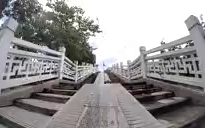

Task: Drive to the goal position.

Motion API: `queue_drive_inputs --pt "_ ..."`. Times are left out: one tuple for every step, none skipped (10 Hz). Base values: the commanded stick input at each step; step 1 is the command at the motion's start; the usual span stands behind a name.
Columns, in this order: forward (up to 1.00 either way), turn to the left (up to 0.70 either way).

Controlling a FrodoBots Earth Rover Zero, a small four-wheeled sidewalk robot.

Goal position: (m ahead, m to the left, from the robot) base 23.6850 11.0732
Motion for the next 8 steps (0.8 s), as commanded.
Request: queue_drive_inputs --pt "0.7 0.0" --pt "0.7 0.0" --pt "0.7 0.0" --pt "0.7 0.0" --pt "0.7 0.0" --pt "0.7 0.0" --pt "0.7 0.0" --pt "0.7 0.0"
